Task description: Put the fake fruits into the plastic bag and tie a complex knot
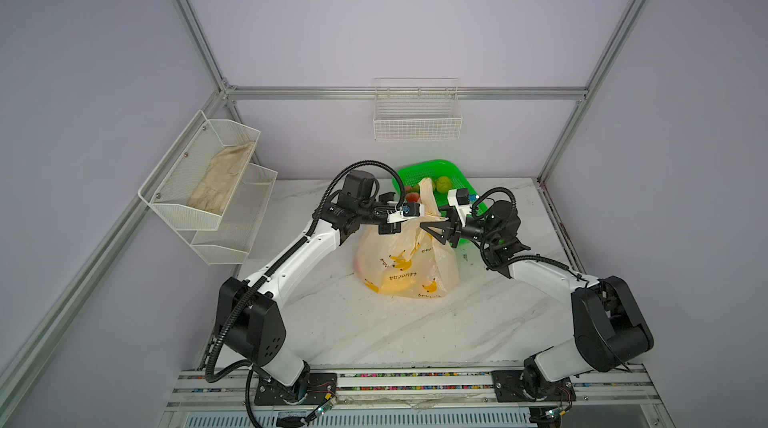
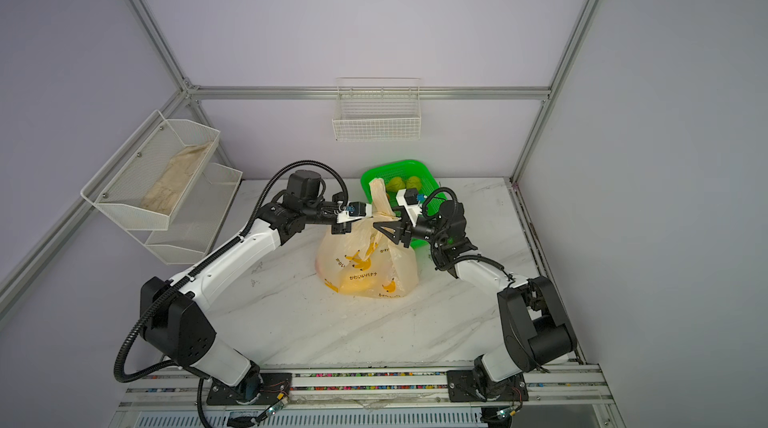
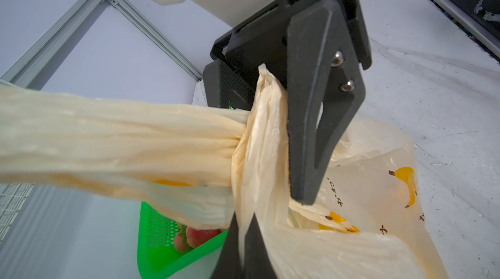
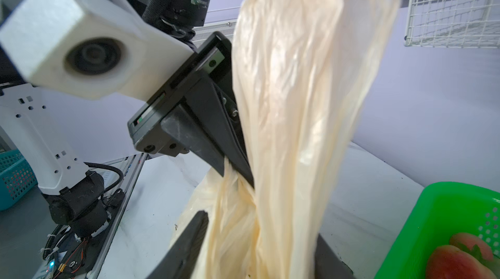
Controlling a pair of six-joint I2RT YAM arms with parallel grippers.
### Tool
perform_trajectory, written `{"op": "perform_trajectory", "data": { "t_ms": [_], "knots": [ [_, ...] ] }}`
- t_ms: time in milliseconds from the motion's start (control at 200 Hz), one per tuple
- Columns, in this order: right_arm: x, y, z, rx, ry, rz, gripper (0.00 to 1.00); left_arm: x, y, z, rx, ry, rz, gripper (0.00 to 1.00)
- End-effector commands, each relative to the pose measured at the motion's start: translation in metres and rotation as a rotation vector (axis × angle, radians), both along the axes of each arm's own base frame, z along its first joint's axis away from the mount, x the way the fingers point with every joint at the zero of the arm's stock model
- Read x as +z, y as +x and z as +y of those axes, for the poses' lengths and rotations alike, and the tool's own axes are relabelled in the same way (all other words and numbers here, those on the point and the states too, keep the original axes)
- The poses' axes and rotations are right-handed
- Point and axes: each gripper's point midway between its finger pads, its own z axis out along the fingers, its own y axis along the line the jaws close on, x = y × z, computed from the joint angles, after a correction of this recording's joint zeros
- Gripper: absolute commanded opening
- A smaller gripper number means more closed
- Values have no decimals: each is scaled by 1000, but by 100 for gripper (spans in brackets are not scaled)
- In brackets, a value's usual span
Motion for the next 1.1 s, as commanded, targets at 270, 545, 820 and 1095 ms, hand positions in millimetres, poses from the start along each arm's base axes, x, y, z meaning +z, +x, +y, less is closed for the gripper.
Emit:
{"op": "perform_trajectory", "data": {
  "t_ms": [270,545,820,1095],
  "knots": [
    [4,-3,4,14,17,-36,37,17,4,-6,-15,-61,17,0],
    [1,1,4,-1,-1,-40,15,20,4,-3,3,-62,16,0],
    [2,4,2,-27,-8,-44,0,26,-6,14,32,-44,16,29],
    [7,4,-2,-65,-49,-53,0,57,-19,43,113,-134,91,65]
  ]
}}
